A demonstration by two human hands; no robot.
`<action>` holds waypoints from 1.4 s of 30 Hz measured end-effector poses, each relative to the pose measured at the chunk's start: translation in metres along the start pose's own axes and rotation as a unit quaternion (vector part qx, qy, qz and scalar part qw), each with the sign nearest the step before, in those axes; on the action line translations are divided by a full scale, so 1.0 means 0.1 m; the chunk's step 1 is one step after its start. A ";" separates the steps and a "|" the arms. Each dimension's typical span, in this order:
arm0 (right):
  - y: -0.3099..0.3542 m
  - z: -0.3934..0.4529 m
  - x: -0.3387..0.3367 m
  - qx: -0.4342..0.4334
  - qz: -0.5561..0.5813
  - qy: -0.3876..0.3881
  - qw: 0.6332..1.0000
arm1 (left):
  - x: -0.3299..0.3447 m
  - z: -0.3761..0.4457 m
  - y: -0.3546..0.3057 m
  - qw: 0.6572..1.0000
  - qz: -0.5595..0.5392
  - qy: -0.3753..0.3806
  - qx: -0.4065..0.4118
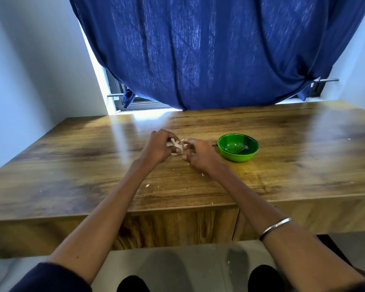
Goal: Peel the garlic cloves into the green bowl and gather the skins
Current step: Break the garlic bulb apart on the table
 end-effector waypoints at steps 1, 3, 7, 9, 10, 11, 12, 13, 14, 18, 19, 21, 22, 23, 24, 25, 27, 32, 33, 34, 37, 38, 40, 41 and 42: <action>0.00 0.00 -0.01 -0.001 0.026 -0.001 1.000 | -0.01 0.01 -0.04 1.000 -0.003 0.004 0.001; 0.00 0.00 -0.03 -0.006 0.057 -0.015 0.998 | -0.02 0.04 -0.10 1.000 -0.013 0.008 0.008; -0.02 0.01 -0.04 -0.013 0.089 -0.067 0.994 | -0.02 0.06 -0.17 0.999 -0.046 -0.008 0.012; -0.05 0.02 -0.03 -0.011 0.131 -0.085 0.988 | -0.01 0.06 -0.15 0.997 -0.066 -0.024 0.014; -0.06 0.03 -0.02 -0.010 0.156 -0.086 0.984 | 0.00 0.05 -0.13 0.996 -0.078 -0.033 0.015; -0.08 0.04 0.00 -0.010 0.176 -0.083 0.981 | 0.02 0.04 -0.11 0.995 -0.094 -0.042 0.015; -0.09 0.06 0.01 -0.012 0.193 -0.082 0.978 | 0.03 0.03 -0.09 0.992 -0.113 -0.055 0.012; -0.09 0.06 0.02 -0.014 0.204 -0.080 0.976 | 0.05 0.02 -0.07 0.989 -0.130 -0.071 0.005; -0.09 0.08 0.03 -0.017 0.210 -0.079 0.974 | 0.07 0.01 -0.06 0.987 -0.138 -0.088 0.000; -0.07 0.09 0.08 -0.030 0.203 -0.079 0.976 | 0.16 -0.05 -0.05 0.979 -0.159 -0.128 -0.009; -0.06 0.08 0.09 -0.031 0.194 -0.083 0.977 | 0.18 -0.05 -0.04 0.976 -0.169 -0.134 -0.013; -0.06 0.07 0.10 -0.028 0.178 -0.099 0.979 | 0.21 -0.04 -0.02 0.971 -0.190 -0.141 -0.024; -0.07 0.07 0.11 -0.027 0.173 -0.105 0.979 | 0.23 -0.04 0.01 0.968 -0.204 -0.141 -0.029; -0.07 0.06 0.11 -0.024 0.170 -0.104 0.980 | 0.24 -0.03 0.03 0.965 -0.220 -0.138 -0.035; -0.08 0.07 0.11 -0.023 0.166 -0.105 0.980 | 0.26 -0.03 0.06 0.962 -0.236 -0.133 -0.040; -0.09 0.08 0.11 -0.019 0.165 -0.101 0.981 | 0.27 -0.02 0.09 0.960 -0.246 -0.128 -0.046; -0.11 0.09 0.12 -0.012 0.169 -0.091 0.981 | 0.27 -0.02 0.10 0.958 -0.255 -0.119 -0.058; -0.16 0.15 0.12 -0.004 0.221 -0.085 0.972 | 0.28 0.00 0.10 0.938 -0.314 -0.134 -0.061; -0.17 0.15 0.12 0.000 0.237 -0.081 0.968 | 0.29 0.00 0.10 0.933 -0.326 -0.137 -0.061; -0.18 0.15 0.12 0.006 0.247 -0.079 0.966 | 0.30 0.02 0.11 0.930 -0.334 -0.138 -0.062; -0.22 0.18 0.13 0.020 0.283 -0.083 0.955 | 0.30 0.03 0.13 0.922 -0.355 -0.144 -0.061; -0.23 0.20 0.14 0.025 0.294 -0.085 0.952 | 0.30 0.04 0.14 0.918 -0.364 -0.149 -0.058; -0.26 0.22 0.15 0.035 0.309 -0.089 0.946 | 0.30 0.05 0.17 0.916 -0.366 -0.157 -0.053; -0.28 0.24 0.16 0.039 0.316 -0.093 0.943 | 0.30 0.04 0.17 0.917 -0.361 -0.159 -0.053; -0.29 0.24 0.16 0.041 0.324 -0.098 0.940 | 0.29 0.04 0.18 0.917 -0.359 -0.163 -0.054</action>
Point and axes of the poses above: each hand's wrist, its own z-axis towards the middle knuckle, its own x-axis out of the palm, y = z × x, the point moved 1 cm from there along z, towards the middle knuckle, and after that the axes turned 15 degrees about y, right-handed, at the moved point
